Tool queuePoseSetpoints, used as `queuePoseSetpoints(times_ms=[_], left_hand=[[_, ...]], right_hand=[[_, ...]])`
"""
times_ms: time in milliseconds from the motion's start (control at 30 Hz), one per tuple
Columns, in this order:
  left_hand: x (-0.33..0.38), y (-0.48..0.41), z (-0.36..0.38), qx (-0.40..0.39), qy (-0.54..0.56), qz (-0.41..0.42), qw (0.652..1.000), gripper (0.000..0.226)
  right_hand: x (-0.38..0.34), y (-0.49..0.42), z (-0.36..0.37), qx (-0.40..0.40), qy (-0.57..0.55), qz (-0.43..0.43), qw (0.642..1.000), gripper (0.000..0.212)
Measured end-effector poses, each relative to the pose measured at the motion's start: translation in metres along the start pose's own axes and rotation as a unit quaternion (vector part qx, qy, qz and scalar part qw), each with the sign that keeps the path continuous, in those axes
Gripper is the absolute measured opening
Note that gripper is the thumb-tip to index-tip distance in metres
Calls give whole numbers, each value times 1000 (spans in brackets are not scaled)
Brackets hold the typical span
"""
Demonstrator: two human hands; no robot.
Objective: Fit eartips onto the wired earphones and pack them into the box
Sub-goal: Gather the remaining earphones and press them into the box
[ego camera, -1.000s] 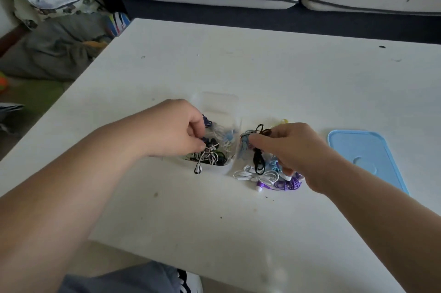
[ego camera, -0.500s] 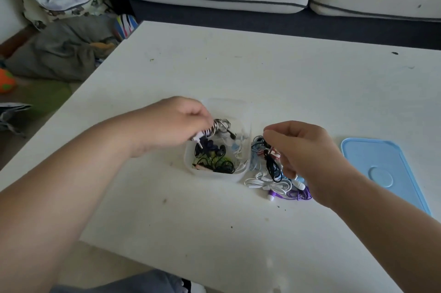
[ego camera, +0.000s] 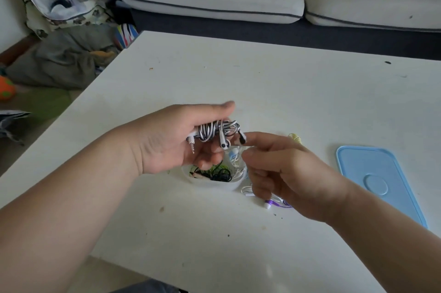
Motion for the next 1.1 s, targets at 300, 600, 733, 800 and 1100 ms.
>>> queuePoseSetpoints(times_ms=[300,600,733,800,1100], left_hand=[[0,-7,9,-19,71,-9,997,39],[-4,-9,19,-48,79,-38,995,38],[-3,-11,19,-41,96,-35,994,34],[-3,-10,18,-40,80,-32,995,35],[-3,-11,19,-34,64,-40,997,20]], right_hand=[[-5,3,-9,11,44,-35,998,29],[-7,1,-16,70,-3,-106,992,11],[-4,-1,-21,79,11,-91,993,22],[-4,-1,-23,76,7,-82,994,22],[-11,4,-13,44,-20,-50,998,48]])
Point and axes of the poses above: each hand's wrist, its own y-axis away from the middle knuckle, its own z-axis out of the palm, x = y × z, the point moved 5 cm from there along -y, towards the middle knuckle, and after that the axes turned 1 degree about -z, right-handed, at the moved point
